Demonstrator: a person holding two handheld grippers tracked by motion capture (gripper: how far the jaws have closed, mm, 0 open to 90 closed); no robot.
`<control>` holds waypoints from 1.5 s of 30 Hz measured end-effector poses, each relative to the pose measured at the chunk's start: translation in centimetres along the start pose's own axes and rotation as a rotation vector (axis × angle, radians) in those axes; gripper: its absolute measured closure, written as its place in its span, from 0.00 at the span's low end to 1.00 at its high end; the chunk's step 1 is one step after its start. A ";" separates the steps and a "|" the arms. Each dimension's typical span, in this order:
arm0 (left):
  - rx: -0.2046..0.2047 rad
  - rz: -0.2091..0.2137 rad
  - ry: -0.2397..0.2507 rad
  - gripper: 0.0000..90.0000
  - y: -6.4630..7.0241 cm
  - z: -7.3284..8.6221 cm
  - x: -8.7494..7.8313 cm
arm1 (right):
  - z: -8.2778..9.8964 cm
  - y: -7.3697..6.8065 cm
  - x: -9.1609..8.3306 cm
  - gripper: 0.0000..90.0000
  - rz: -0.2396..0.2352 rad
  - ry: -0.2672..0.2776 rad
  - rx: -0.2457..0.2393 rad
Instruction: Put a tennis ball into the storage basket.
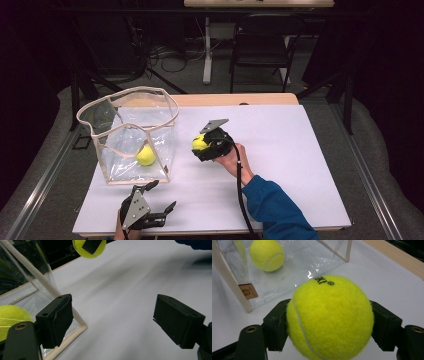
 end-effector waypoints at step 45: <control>0.000 0.003 -0.001 0.18 0.0 0.0 0.1 | -3.5 0.0 -2.7 0.29 0.016 0.087 -0.051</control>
Point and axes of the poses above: each handheld gripper's, and its own axes: x roughly forward along the jaws, z roughly out of its underside, y roughly to its right, the point moved 5 cm from there along x, roughly forward along the jaws, and after that the axes turned 7 degrees about y, right-handed, at the moved point
